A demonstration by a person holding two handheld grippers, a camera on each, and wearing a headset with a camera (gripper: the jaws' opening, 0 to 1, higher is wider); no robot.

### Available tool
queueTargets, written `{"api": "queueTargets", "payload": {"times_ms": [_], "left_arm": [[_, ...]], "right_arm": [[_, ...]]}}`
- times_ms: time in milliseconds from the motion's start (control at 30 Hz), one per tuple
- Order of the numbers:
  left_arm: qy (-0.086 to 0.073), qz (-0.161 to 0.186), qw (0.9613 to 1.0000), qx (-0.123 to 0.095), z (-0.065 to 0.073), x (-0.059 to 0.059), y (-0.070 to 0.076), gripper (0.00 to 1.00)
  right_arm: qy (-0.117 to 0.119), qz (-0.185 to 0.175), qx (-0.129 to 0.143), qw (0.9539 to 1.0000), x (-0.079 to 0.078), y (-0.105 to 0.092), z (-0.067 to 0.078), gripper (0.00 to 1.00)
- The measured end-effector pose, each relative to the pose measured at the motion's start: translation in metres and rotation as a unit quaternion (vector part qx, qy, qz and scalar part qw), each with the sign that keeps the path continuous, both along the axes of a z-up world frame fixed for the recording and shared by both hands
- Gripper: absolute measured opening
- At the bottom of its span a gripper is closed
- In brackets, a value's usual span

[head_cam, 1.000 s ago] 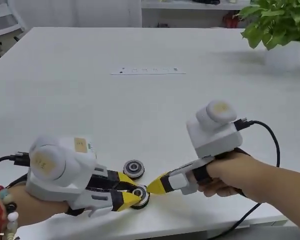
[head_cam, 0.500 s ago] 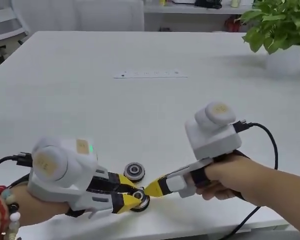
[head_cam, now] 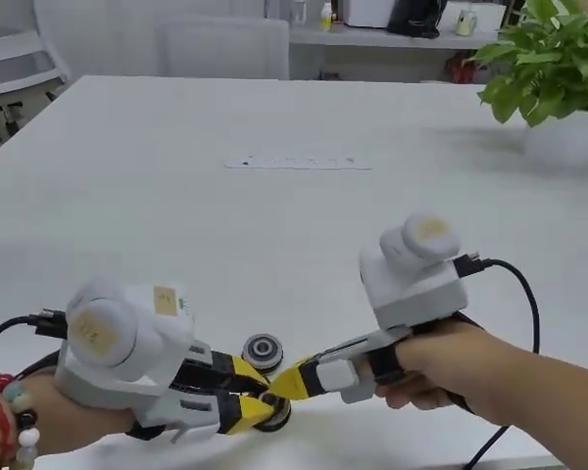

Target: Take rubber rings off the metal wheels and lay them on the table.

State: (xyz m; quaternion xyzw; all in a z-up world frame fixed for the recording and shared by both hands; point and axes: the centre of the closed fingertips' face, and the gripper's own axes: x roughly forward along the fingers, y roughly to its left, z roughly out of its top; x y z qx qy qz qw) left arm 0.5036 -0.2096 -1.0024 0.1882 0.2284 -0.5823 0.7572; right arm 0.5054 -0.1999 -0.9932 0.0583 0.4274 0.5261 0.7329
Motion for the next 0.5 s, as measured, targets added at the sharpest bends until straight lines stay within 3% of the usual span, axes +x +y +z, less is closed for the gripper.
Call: {"api": "queueTargets", "payload": {"times_ms": [100, 267, 400, 500], "left_arm": [[0.009, 0.004, 0.9999, 0.006, 0.000, 0.001, -0.001, 0.13], [-0.002, -0.011, 0.9995, 0.029, 0.003, -0.001, -0.001, 0.16], [0.000, -0.007, 0.9998, 0.018, 0.014, 0.001, 0.001, 0.20], [-0.006, -0.008, 0.9999, 0.012, 0.023, 0.001, 0.002, 0.27]], "right_arm": [[-0.001, 0.001, -0.011, 0.9999, 0.000, -0.001, -0.004, 0.00], [0.000, 0.001, -0.017, 0.9999, 0.001, -0.004, -0.006, 0.00], [-0.002, -0.007, -0.012, 0.9999, 0.005, -0.005, -0.003, 0.00], [-0.003, -0.014, -0.006, 0.9999, 0.009, -0.007, 0.000, 0.00]]}}
